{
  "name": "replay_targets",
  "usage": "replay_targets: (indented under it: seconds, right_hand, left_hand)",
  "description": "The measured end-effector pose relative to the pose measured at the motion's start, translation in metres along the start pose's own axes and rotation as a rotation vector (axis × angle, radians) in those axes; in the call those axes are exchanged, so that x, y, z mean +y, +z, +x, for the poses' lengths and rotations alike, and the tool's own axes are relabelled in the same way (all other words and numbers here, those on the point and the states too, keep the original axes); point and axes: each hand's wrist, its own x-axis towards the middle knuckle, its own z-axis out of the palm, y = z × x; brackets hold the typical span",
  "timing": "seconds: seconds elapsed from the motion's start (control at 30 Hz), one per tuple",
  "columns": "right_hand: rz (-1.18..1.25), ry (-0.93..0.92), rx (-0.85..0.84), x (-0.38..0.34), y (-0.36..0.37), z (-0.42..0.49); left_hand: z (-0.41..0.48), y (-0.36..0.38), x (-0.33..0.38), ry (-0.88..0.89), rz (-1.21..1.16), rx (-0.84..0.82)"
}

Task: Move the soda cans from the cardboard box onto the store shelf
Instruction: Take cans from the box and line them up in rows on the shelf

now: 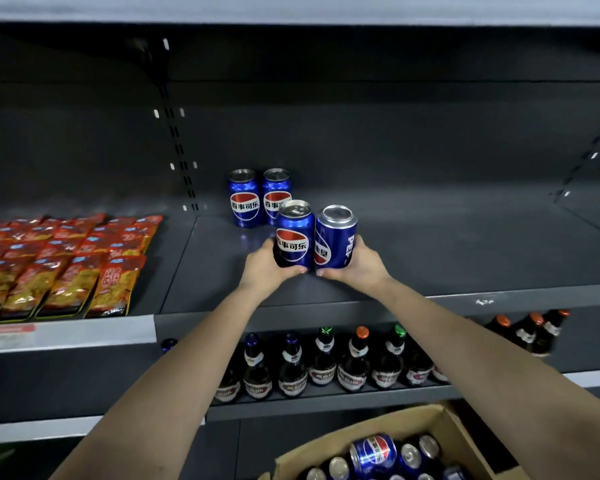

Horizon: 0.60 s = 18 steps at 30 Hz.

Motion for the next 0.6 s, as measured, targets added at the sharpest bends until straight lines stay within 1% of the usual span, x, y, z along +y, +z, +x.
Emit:
replay_targets:
  seconds: [0.17, 0.27, 0.43, 0.5, 0.53, 0.6]
  right_hand:
    - [0.204, 0.041, -0.020, 0.006, -0.011, 0.000]
    - [0.397, 0.059, -0.010, 0.010, -0.024, 0.000]
    - [0.754, 0.057, 0.099, -0.001, -0.059, 0.009]
    - [0.770, 0.053, 0.144, -0.004, -0.066, 0.016]
    - [0.736, 0.058, 0.168, -0.006, -0.066, 0.018]
    - [0.587, 0.073, 0.207, -0.011, -0.057, 0.015]
  left_hand:
    - [-0.003, -0.001, -0.001, -0.021, -0.007, -0.003]
    - [-0.003, -0.001, -0.002, -0.020, -0.009, -0.007]
    - [0.001, 0.000, -0.006, -0.016, -0.026, 0.001]
    - [0.003, 0.002, -0.007, -0.013, -0.035, 0.004]
    - [0.004, 0.002, -0.008, -0.011, -0.037, 0.006]
    - [0.005, 0.003, -0.008, -0.003, -0.039, 0.005]
